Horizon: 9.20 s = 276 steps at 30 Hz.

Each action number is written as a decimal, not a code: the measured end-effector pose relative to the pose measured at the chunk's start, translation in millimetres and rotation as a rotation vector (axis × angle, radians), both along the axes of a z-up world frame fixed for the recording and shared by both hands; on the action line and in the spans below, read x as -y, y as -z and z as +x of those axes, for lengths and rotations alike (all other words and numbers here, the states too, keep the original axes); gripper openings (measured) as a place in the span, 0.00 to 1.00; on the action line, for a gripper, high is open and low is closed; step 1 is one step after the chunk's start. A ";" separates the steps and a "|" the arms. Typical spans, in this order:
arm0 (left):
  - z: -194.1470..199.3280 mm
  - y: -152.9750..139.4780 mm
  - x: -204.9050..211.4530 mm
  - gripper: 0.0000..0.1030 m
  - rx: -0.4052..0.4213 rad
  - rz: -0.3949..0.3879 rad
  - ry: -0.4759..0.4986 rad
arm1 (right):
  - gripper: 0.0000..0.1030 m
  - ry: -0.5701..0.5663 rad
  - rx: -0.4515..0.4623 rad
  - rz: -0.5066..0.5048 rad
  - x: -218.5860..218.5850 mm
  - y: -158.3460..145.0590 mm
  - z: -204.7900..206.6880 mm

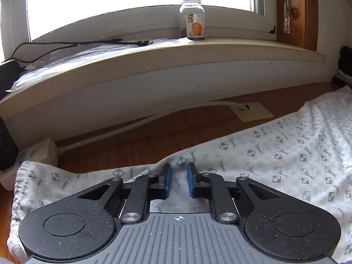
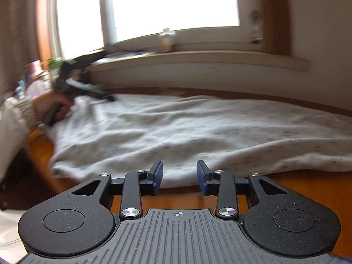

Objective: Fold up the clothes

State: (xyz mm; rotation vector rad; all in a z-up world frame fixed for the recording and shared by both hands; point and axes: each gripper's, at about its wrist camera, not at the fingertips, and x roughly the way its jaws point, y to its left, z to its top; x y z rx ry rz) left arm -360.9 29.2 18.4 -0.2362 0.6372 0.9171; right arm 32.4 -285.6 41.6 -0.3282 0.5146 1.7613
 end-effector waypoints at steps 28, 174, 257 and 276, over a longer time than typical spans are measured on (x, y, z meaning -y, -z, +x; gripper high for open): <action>35.5 -16.9 4.4 0.28 0.091 -0.055 0.140 | 0.51 0.202 0.149 -0.008 -47.9 4.3 92.7; 77.4 11.7 49.3 0.08 0.022 -0.009 0.169 | 0.42 -0.059 0.121 0.057 13.7 -7.5 -5.0; 129.8 10.7 69.3 0.86 0.088 -0.104 0.204 | 0.09 0.558 -0.107 0.087 -48.4 -40.8 256.5; 130.6 10.7 69.9 0.87 0.083 -0.102 0.210 | 0.41 0.535 0.003 -0.014 -81.4 7.0 240.2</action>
